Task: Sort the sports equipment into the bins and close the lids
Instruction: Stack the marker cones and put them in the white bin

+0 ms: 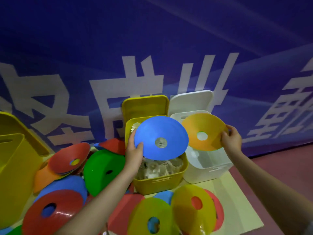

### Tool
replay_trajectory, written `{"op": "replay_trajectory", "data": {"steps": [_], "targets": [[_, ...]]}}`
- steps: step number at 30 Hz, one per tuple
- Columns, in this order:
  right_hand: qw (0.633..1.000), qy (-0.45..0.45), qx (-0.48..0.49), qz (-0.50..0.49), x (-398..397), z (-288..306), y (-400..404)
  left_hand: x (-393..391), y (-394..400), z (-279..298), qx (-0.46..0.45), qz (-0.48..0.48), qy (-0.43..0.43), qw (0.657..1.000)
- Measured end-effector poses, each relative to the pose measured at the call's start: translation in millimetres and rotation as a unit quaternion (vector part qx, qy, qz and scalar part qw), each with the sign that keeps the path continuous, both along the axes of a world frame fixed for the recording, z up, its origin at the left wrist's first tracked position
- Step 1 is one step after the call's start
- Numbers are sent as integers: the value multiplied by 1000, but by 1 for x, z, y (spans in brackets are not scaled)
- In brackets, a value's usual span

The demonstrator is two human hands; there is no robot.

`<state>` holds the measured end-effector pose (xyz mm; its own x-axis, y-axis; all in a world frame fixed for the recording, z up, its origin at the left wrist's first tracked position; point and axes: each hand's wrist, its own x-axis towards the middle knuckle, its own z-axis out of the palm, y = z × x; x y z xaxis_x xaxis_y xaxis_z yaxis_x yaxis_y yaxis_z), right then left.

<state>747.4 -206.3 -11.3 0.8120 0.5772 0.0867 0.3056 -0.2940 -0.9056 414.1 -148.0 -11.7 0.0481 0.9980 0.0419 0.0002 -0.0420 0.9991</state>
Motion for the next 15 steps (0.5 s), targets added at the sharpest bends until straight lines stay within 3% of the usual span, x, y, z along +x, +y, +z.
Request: {"op": "replay_trajectory", "data": {"steps": [8, 15], "targets": [[998, -55, 11, 20, 59, -19, -1, 92, -11, -7, -12, -58, 46, 997], [999, 7, 24, -47, 83, -41, -7, 147, -4, -24, 16, -158, 251, 955]]}}
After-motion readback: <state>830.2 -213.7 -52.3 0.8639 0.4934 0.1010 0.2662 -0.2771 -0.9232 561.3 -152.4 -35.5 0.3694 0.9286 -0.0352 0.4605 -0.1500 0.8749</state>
